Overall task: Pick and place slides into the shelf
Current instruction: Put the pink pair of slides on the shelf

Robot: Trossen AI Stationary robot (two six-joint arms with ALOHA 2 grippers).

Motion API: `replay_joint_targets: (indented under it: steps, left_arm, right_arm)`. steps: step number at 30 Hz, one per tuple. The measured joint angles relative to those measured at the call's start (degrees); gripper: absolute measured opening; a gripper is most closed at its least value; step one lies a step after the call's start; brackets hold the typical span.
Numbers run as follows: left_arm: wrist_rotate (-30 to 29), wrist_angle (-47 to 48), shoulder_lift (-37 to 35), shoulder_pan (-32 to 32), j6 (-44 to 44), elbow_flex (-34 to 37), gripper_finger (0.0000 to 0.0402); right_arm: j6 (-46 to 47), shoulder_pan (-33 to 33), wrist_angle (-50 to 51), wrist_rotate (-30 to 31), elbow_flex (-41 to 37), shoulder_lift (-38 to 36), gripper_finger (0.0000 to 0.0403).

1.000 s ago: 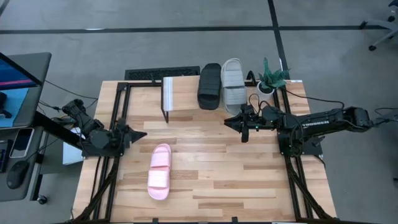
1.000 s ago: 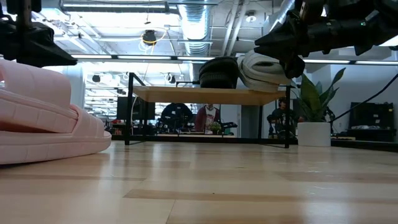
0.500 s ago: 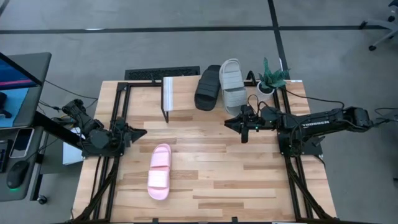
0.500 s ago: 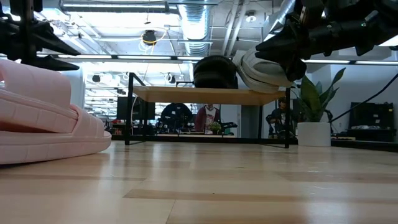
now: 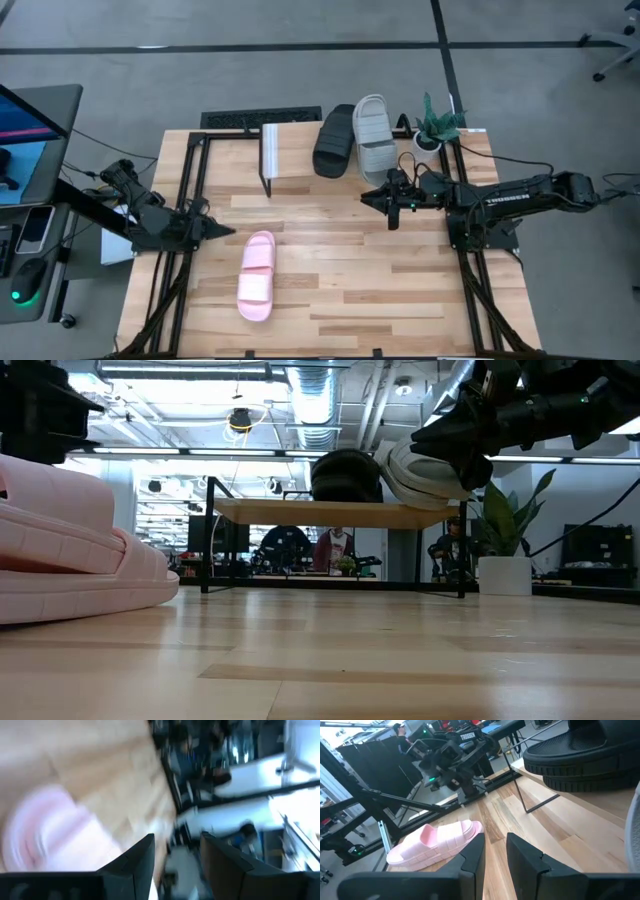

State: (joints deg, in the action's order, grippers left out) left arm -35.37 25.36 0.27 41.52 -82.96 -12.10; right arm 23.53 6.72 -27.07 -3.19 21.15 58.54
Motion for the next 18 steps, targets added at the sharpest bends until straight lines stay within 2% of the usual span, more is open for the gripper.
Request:
replay_joint_targets:
  steps: [6, 10, 13, 18]
  left_arm:
    - [13.8, 0.95, 0.0, 0.02, -5.06, 0.0, 0.0146]
    - [20.07, 2.33, 0.0, 0.02, -7.21, -0.02, 0.0146]
    - [23.0, 6.74, 0.0, 0.02, -9.65, -0.02, 0.0146]
    - [23.07, 14.89, 0.0, 0.0, -15.15, -0.02, 0.0146]
  right_arm:
    - [0.0, 0.0, 0.02, -0.01, 0.0, 0.0, 0.0069]
    - [0.0, 0.0, 0.02, -0.01, 0.0, 0.0, 0.0069]
    - [0.0, 0.0, 0.04, -0.01, 0.0, 0.0, 0.0069]
    - [0.0, 0.0, 0.07, 0.0, 0.0, 0.0, 0.0069]
